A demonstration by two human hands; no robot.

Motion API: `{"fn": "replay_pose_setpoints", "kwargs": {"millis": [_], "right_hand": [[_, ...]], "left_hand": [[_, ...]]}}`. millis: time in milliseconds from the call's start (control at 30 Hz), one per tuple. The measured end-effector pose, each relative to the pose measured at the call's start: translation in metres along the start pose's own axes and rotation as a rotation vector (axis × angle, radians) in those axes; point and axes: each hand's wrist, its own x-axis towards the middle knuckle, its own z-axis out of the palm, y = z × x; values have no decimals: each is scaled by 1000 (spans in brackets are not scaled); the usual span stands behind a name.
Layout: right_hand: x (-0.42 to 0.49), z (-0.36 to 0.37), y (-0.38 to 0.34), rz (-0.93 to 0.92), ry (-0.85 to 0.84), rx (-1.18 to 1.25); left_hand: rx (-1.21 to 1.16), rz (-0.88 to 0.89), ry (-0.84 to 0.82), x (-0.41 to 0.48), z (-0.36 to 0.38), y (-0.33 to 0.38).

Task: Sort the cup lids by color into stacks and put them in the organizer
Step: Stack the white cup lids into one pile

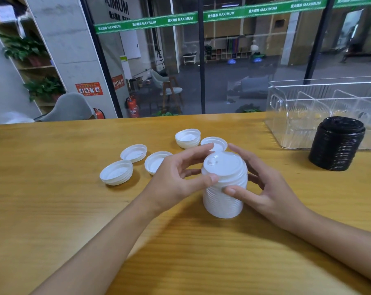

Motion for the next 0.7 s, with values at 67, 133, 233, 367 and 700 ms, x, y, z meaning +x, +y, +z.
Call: {"fn": "replay_pose_setpoints", "kwargs": {"millis": [67, 133, 233, 367, 700], "right_hand": [[0, 0, -1, 18, 6, 17], [1, 0, -2, 28, 6, 22], [1, 0, -1, 27, 1, 20], [-1, 0, 0, 33, -8, 12], [-1, -2, -1, 48, -12, -11]], "left_hand": [[20, 1, 18, 1, 1, -1], [27, 4, 20, 1, 2, -2], [50, 12, 21, 0, 4, 0], [67, 8, 30, 0, 5, 0], [133, 29, 36, 0, 7, -2]]}}
